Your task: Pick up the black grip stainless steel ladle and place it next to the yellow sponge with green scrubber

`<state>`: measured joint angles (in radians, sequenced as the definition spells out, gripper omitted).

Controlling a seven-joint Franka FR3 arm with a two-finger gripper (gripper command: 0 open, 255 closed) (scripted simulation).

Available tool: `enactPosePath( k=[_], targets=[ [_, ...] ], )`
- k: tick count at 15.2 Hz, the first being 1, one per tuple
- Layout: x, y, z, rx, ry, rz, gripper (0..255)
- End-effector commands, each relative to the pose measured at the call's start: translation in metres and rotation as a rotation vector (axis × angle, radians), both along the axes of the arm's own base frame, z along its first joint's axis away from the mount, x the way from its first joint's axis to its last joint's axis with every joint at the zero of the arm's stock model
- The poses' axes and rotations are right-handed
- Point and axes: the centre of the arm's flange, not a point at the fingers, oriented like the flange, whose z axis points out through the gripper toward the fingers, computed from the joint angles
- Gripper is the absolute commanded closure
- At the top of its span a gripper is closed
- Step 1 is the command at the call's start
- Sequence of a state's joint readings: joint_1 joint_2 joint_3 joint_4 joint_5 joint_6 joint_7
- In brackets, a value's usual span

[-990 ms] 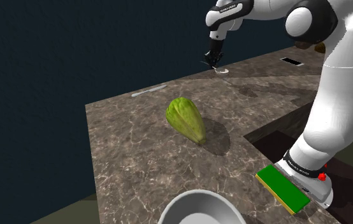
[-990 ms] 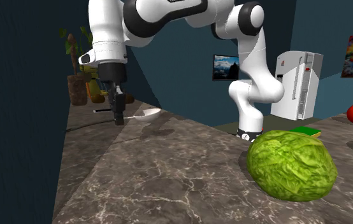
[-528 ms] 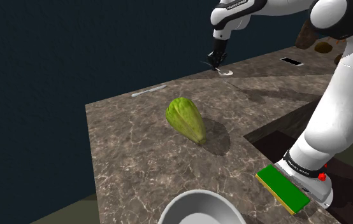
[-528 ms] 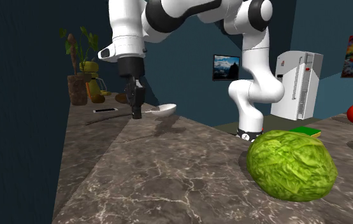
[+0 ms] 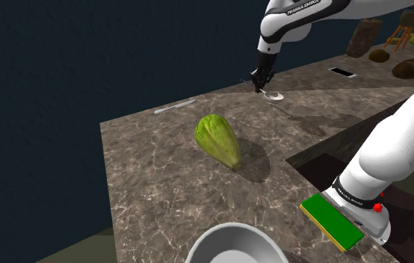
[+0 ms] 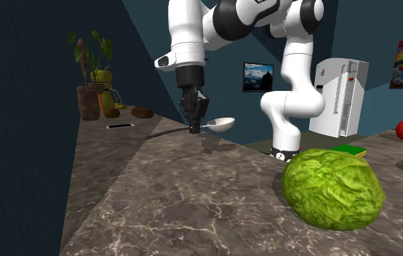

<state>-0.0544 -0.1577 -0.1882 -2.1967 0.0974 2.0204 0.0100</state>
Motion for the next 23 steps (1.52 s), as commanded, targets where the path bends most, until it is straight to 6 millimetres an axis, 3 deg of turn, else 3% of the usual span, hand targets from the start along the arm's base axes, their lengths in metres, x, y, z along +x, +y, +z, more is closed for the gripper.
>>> enactPosePath(
  k=[1,23],
  targets=[
    [-0.023,0.014,-0.001,-0.001,0.0,-0.001,255],
    [-0.258,0.185,0.0,-0.001,0.0,0.0,255]
  ],
)
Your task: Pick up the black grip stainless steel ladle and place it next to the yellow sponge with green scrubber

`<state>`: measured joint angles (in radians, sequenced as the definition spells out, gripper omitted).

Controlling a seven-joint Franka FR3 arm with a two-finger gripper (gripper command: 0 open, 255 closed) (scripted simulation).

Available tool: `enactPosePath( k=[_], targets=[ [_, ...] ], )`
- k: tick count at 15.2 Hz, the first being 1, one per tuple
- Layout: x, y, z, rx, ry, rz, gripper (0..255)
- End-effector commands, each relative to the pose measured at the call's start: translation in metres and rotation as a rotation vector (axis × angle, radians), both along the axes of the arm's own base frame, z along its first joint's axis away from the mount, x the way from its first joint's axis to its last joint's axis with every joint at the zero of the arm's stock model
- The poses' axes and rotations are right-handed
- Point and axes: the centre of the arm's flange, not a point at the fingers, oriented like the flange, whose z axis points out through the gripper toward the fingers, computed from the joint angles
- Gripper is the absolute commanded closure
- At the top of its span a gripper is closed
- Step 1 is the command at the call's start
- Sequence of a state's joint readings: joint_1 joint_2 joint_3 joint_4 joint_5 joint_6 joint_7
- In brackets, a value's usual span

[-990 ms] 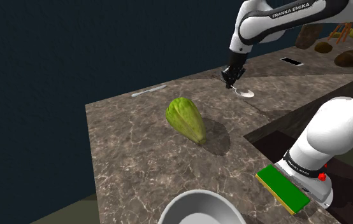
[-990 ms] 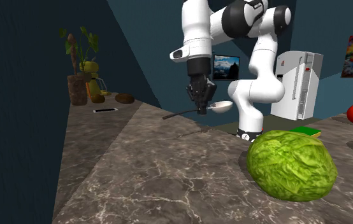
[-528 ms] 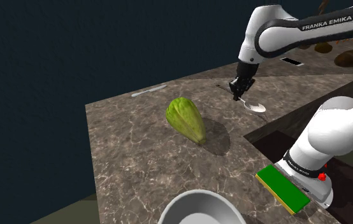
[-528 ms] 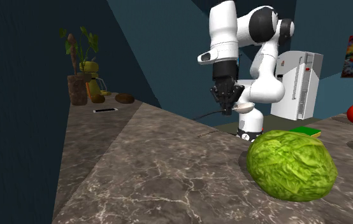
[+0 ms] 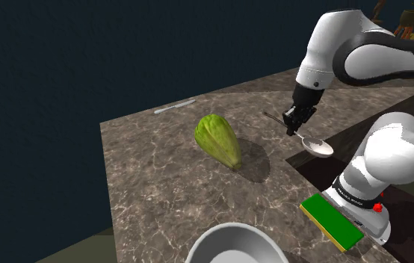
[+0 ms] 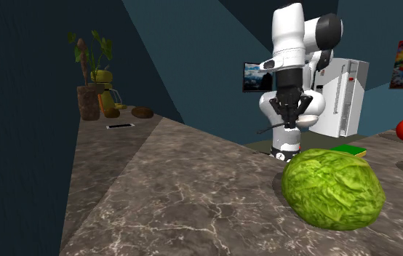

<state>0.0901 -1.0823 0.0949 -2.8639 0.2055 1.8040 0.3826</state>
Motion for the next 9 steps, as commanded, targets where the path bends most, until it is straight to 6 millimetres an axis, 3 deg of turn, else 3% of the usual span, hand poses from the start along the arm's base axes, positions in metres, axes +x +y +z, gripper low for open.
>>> enactPosePath(
  k=[1,9],
  targets=[
    [-0.022,0.017,-0.001,-0.001,0.001,-0.001,255],
    [-0.107,0.079,0.0,-0.001,0.001,-0.001,255]
  ],
)
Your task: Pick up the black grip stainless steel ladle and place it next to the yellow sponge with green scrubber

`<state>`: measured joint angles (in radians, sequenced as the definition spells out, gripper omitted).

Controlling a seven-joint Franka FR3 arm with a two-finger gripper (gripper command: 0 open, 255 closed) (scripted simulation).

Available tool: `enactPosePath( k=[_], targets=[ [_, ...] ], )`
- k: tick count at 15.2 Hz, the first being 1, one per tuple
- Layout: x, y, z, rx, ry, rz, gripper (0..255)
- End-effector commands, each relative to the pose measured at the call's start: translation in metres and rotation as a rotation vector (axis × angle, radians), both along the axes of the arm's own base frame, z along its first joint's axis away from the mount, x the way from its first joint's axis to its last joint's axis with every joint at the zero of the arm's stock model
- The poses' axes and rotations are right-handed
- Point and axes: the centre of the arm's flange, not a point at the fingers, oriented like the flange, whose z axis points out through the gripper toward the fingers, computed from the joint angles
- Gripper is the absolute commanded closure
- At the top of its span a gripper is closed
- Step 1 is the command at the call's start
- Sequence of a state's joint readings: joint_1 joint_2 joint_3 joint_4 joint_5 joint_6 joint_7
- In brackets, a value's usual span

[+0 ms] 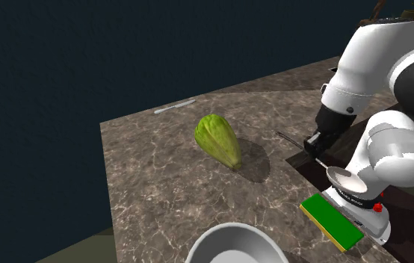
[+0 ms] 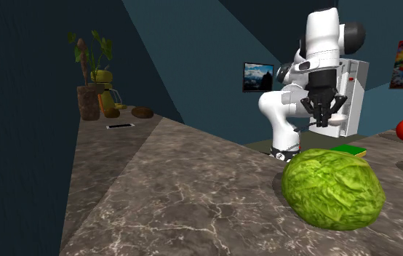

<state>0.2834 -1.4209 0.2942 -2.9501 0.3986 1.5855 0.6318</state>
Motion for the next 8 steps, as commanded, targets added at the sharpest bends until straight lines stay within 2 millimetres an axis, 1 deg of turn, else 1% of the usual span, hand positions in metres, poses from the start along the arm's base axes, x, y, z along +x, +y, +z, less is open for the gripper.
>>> enactPosePath(
  k=[1,8],
  targets=[
    [-0.021,0.017,0.0,0.0,0.001,-0.002,255],
    [-0.095,0.071,0.001,0.0,0.001,-0.002,255]
  ],
)
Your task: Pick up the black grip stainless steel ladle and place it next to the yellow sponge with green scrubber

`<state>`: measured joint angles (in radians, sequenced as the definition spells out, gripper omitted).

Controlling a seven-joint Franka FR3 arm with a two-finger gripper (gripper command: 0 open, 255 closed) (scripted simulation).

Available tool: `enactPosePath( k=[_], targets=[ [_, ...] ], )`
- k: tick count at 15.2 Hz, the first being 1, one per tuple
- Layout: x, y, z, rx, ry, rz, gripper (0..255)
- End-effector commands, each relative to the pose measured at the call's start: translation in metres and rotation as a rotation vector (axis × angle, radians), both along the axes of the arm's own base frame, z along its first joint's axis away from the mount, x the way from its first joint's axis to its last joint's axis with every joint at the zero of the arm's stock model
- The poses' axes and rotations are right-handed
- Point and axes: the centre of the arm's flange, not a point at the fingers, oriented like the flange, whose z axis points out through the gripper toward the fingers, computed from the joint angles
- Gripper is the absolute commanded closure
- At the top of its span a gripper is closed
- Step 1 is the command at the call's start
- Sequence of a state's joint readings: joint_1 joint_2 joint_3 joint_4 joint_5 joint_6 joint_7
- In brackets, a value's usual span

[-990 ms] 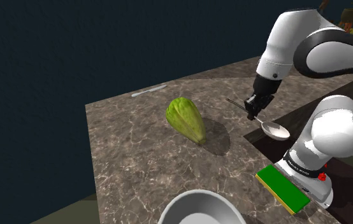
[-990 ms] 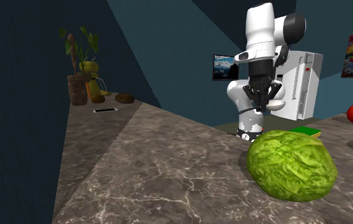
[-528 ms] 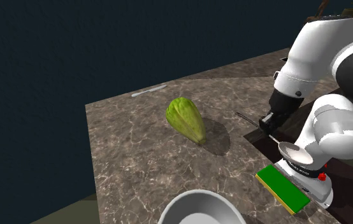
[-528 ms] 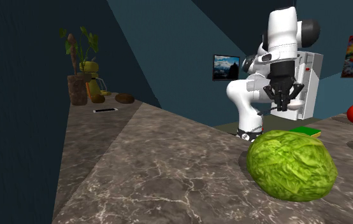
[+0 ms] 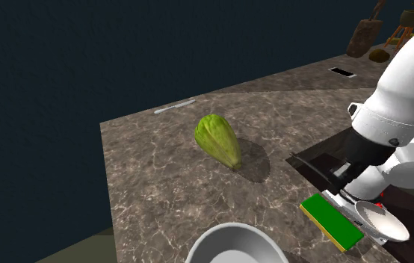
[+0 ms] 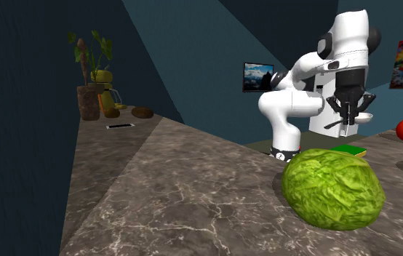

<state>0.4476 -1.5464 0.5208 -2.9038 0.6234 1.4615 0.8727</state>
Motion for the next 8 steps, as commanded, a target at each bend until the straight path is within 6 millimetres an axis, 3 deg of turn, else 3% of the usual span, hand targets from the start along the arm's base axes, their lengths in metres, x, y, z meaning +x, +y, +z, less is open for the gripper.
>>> enactPosePath(
  k=[1,8],
  targets=[
    [-0.025,0.016,-0.003,0.001,0.002,-0.002,255],
    [-0.1,0.07,-0.003,0.001,0.002,-0.002,255]
  ],
)
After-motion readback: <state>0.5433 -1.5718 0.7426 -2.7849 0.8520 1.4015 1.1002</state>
